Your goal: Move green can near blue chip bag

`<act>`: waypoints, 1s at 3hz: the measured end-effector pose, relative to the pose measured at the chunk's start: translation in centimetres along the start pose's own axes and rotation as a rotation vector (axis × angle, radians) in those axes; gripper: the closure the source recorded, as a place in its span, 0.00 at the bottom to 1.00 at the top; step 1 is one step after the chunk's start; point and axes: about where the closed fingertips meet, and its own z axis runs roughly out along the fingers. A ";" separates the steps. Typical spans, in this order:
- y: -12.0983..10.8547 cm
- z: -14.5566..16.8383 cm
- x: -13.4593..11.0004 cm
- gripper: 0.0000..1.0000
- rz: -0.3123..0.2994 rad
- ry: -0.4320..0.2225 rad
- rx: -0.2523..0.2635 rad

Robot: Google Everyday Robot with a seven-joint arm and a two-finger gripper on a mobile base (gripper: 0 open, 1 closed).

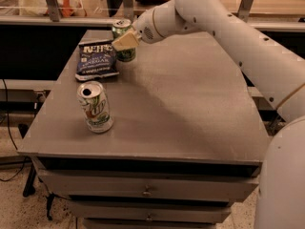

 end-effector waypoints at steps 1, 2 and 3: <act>-0.3 0.5 0.3 0.59 0.005 0.006 0.003; -0.6 1.0 0.6 0.35 0.015 0.007 0.004; -0.7 1.5 1.1 0.12 0.026 0.007 -0.002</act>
Offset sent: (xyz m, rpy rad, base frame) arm 0.0155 -0.0043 -0.0113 0.0044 0.0151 -0.0264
